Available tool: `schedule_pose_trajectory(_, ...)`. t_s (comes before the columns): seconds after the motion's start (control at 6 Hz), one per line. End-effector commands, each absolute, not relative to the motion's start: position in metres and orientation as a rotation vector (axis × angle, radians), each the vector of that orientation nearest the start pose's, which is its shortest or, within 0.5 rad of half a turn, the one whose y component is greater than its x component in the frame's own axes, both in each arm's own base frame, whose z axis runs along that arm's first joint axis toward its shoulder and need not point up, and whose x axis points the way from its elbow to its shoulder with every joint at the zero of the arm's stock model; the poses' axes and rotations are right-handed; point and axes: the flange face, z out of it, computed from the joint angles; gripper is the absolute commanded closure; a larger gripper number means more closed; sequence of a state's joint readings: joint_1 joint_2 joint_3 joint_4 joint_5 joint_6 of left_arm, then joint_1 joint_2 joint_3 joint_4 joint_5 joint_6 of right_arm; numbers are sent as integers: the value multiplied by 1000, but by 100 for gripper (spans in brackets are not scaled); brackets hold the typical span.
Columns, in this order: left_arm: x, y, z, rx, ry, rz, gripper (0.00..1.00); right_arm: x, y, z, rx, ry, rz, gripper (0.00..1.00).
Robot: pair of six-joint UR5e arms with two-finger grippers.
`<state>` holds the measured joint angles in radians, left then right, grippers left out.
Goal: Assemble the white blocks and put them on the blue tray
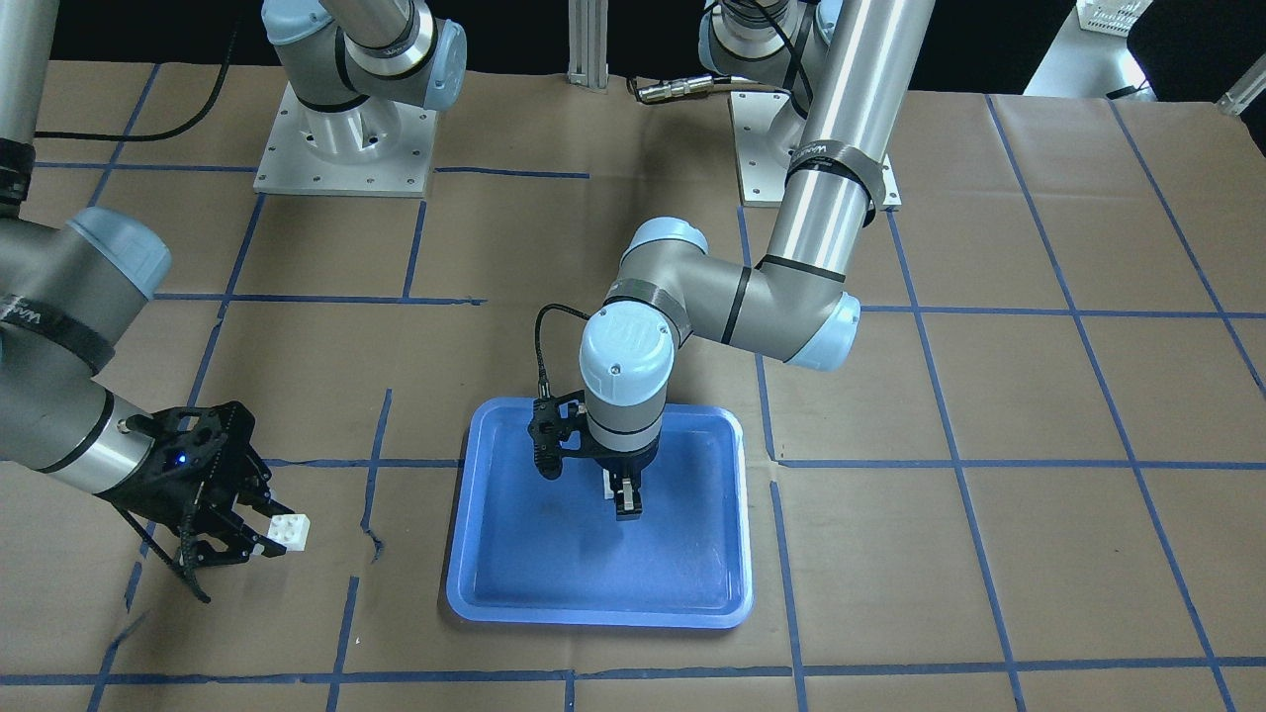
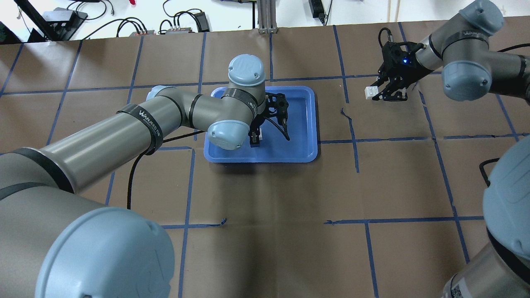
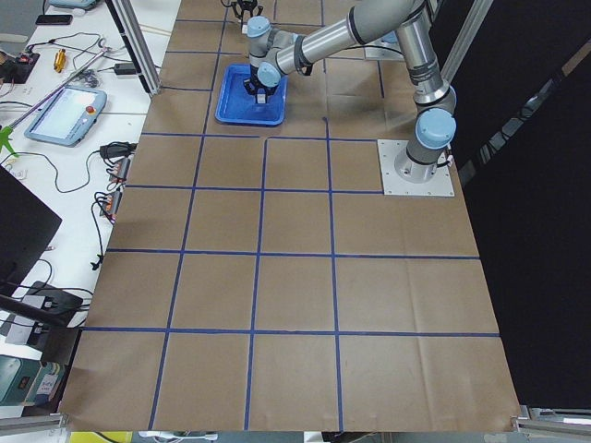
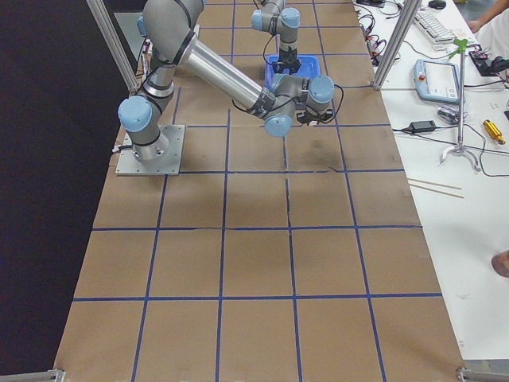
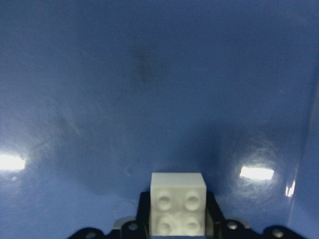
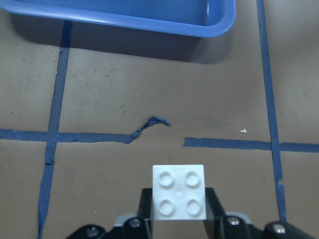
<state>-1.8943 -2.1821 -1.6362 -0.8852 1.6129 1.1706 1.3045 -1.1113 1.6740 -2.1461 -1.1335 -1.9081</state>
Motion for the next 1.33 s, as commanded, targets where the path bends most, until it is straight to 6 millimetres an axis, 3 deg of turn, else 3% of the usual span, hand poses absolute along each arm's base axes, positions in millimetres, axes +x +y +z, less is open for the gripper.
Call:
schedule_pose_trajectory(0.0,-329,-577,177,2095,2274,-9,26,14,-645,246,-2118,1925,-624,75)
schedule_pose_trajectory(0.17,-329,-579,195,2082,2269,-45,25,25,-644,245,-2117,1916,-618,75)
schedule_pose_trajectory(0.33,-323,-582,226,2060,2266,-97,25,45,-643,245,-2099,1925,-596,75)
schedule_pose_trajectory(0.5,-297,-583,261,2022,2314,-63,25,60,-641,244,-2054,1955,-577,75)
schedule_pose_trajectory(0.67,-274,-568,317,1990,2349,-47,25,88,-639,247,-2029,1967,-565,75)
schedule_pose_trajectory(0.83,-240,-543,375,1947,2403,4,25,131,-632,249,-1970,1995,-533,74)
schedule_pose_trajectory(1.0,-218,-513,412,1931,2452,86,25,169,-626,252,-1956,2008,-535,74)
schedule_pose_trajectory(1.17,-213,-490,445,1872,2500,94,25,199,-622,255,-1947,2028,-571,74)
